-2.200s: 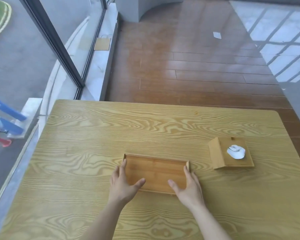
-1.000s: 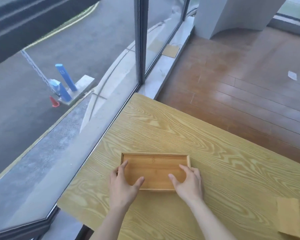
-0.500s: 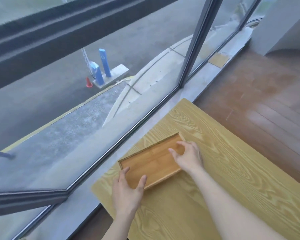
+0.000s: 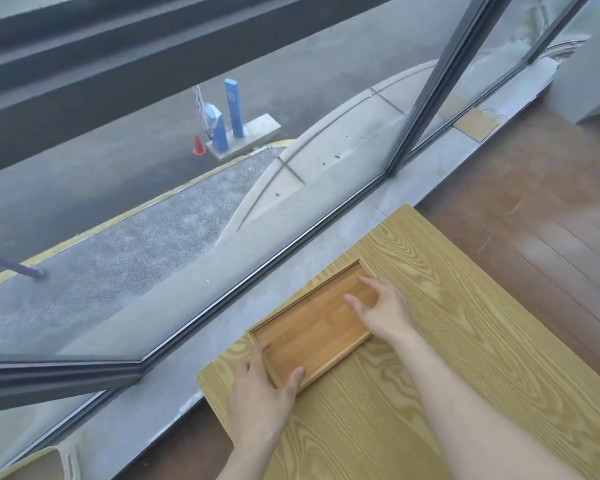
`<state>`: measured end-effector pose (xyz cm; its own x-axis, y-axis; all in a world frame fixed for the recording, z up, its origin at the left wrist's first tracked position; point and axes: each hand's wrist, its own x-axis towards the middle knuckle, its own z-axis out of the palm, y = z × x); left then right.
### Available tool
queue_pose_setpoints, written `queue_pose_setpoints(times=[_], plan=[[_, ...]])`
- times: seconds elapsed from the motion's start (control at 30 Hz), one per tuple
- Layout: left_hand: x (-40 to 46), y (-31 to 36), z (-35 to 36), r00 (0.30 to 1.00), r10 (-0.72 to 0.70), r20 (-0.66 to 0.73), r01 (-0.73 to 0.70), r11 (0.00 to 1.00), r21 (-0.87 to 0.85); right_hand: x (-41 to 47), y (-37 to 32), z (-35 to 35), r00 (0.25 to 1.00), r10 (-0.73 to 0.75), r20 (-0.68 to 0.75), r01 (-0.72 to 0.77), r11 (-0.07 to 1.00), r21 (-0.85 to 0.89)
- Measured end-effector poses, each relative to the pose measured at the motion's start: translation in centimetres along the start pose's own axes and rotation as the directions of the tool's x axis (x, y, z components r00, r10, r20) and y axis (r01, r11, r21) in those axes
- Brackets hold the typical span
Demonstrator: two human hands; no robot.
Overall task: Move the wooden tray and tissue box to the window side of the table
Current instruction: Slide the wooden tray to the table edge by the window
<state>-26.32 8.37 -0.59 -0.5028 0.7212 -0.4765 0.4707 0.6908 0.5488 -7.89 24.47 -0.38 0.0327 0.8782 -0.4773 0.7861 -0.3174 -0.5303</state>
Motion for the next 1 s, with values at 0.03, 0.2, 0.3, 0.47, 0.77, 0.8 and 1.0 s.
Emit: queue_pose_setpoints(times=[0.03,0.2,0.3,0.47,0.77,0.8,1.0], plan=[[0.1,-0.1,-0.1,1.000,0.000,-0.028,0.002,0.999,0.051,-0.3,0.2,0.1,1.000,-0.009,-0.006,0.009,1.000,-0.003],[0.7,-0.1,0.1,0.954,0.295,-0.057,-0.269,0.923,0.276,-3.2,2.2,1.2,0.987,-0.148,-0.056,0.135,0.973,-0.185],[1.1,0.0,1.0,0.897,0.414,0.157,-0.443,0.829,0.342,-4.9,4.0,2.0,0.978,-0.198,0.066,0.209,0.922,-0.326],[1.7,-0.7,1.8,0.861,0.458,0.220,-0.508,0.781,0.364,-5.7,4.9,2.5,0.972,-0.185,0.144,0.228,0.888,-0.399],[1.6,-0.5,2.4,0.875,0.448,0.184,-0.484,0.794,0.369,-4.3,3.1,2.6,0.981,-0.168,0.098,0.192,0.914,-0.357],[1.8,-0.5,2.3,0.876,0.446,0.185,-0.483,0.795,0.366,-4.2,3.0,2.6,0.981,-0.163,0.101,0.189,0.916,-0.355],[2.8,-0.7,2.1,0.862,0.468,0.194,-0.506,0.779,0.371,-4.0,2.6,2.9,0.986,-0.136,0.099,0.162,0.924,-0.347]])
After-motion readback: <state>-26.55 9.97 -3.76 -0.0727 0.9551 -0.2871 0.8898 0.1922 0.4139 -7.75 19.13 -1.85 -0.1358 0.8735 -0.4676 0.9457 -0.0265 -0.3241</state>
